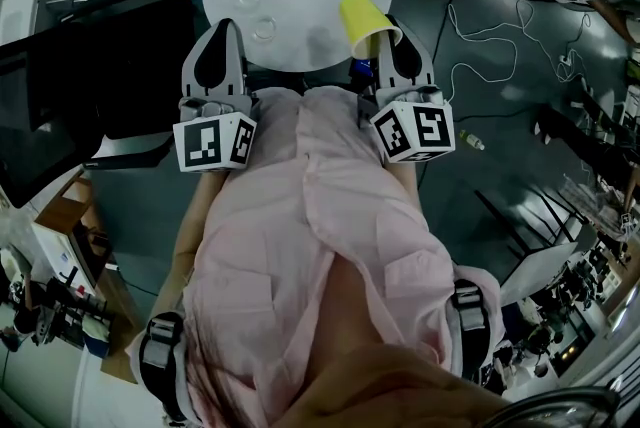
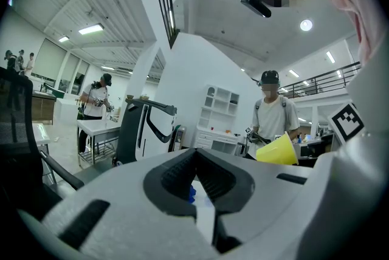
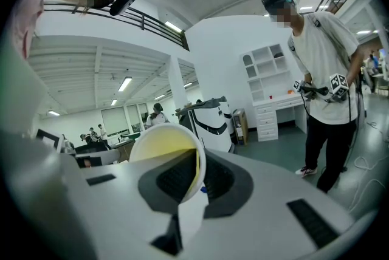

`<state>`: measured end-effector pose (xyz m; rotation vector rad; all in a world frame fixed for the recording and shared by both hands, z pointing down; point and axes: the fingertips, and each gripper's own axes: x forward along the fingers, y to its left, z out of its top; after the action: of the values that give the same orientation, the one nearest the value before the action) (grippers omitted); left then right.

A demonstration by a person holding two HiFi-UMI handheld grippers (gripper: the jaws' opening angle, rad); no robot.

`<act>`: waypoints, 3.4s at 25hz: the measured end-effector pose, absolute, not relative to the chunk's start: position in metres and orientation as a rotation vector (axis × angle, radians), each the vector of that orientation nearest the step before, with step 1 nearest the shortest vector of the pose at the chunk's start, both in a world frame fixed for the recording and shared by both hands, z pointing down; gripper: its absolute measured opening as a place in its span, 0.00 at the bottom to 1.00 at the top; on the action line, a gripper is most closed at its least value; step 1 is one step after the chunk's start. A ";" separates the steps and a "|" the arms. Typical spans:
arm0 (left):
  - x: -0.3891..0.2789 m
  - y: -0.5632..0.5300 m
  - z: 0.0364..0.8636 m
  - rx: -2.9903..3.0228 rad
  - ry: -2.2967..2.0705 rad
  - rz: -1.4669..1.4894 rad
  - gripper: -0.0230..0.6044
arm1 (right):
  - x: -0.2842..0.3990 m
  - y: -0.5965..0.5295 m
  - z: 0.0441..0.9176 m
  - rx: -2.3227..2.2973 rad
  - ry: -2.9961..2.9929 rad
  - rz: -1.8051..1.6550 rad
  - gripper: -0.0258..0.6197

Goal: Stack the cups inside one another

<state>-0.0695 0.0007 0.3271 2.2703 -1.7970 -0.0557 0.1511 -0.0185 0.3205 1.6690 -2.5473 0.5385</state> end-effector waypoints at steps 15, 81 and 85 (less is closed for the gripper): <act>-0.067 -0.007 0.328 2.264 -1.794 -0.049 0.06 | 0.154 -0.026 0.323 1.661 -2.538 0.555 0.10; -0.092 -0.025 0.346 2.167 -1.760 0.065 0.06 | 0.086 -0.053 0.379 1.377 -2.462 0.707 0.10; -0.092 -0.031 0.344 2.180 -1.727 0.075 0.06 | 0.086 -0.050 0.385 1.392 -2.422 0.734 0.10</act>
<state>-0.0923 -0.0305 0.3441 2.1801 -1.7273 0.0748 0.0860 -0.0503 0.3847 1.3924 -2.4224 0.7343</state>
